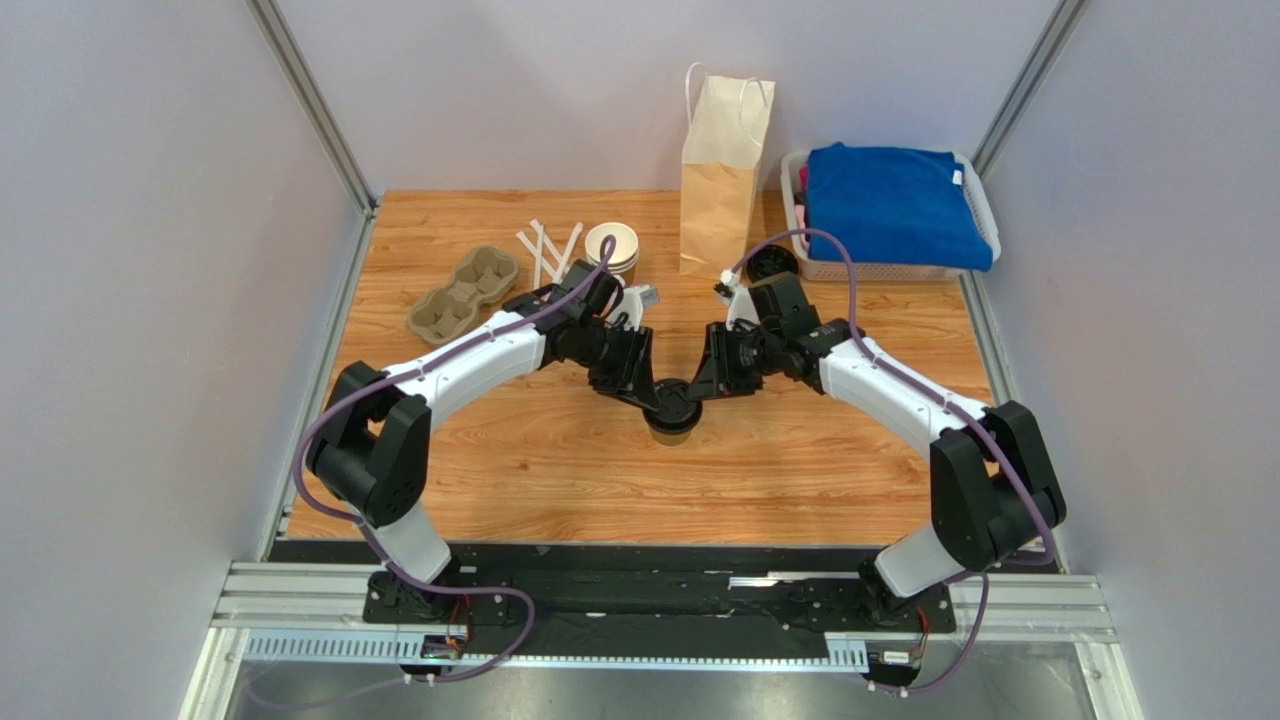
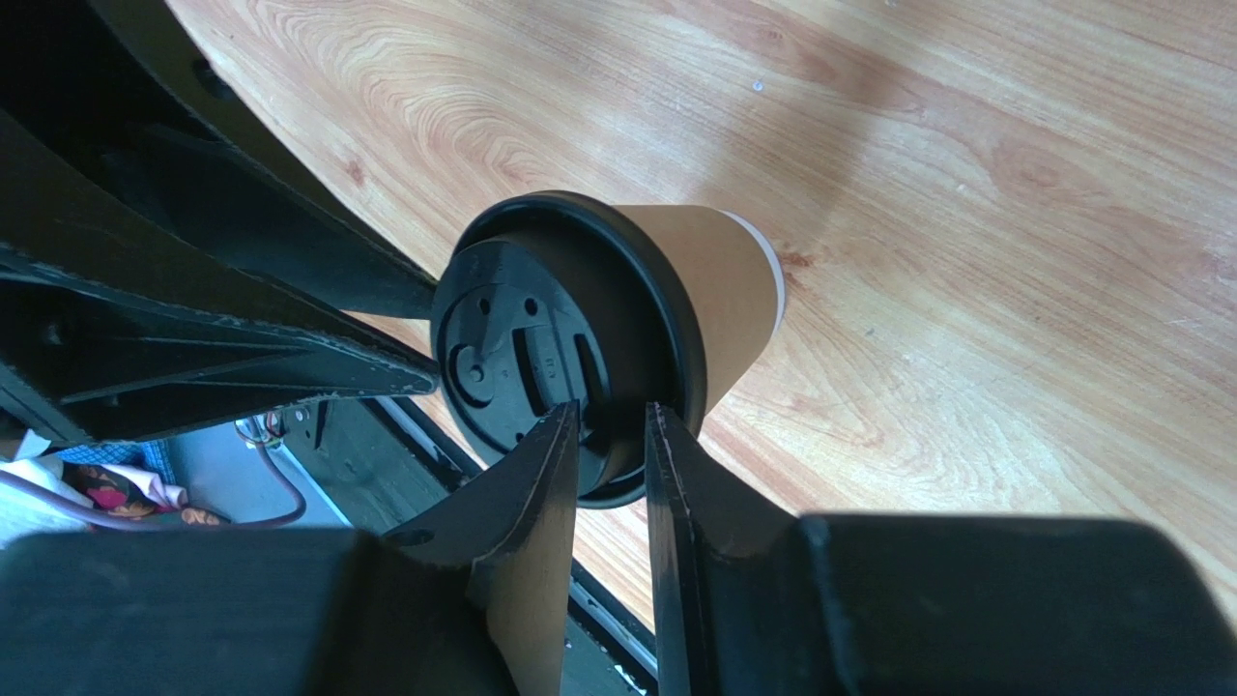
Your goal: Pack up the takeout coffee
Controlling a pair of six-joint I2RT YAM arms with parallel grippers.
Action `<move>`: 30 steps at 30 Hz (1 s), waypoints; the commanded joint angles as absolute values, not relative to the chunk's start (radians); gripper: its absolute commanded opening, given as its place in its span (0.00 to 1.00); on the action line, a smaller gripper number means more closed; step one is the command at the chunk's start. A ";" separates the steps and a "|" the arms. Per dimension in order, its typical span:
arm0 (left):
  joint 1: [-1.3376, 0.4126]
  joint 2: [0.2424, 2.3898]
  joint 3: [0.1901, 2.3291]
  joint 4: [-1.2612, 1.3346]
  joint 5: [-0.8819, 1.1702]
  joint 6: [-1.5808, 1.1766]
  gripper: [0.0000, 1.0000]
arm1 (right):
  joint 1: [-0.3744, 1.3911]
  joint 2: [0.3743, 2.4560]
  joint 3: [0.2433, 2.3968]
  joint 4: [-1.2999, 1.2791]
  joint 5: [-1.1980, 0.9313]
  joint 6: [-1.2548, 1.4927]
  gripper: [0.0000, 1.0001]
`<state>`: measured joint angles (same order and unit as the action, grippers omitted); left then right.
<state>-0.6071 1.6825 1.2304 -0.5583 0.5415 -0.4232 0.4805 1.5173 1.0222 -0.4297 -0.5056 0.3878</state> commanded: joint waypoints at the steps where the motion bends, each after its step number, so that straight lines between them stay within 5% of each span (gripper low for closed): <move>1: -0.612 1.713 1.255 -0.551 0.526 -0.428 0.32 | 0.485 1.531 1.048 -0.388 -0.502 0.387 0.25; 20: -0.600 1.818 1.204 -0.554 0.491 -0.425 0.29 | 0.486 1.614 1.000 -0.400 -0.506 0.373 0.21; 30: -0.601 1.763 1.292 -0.569 0.535 -0.417 0.31 | 0.486 1.525 1.066 -0.414 -0.578 0.410 0.35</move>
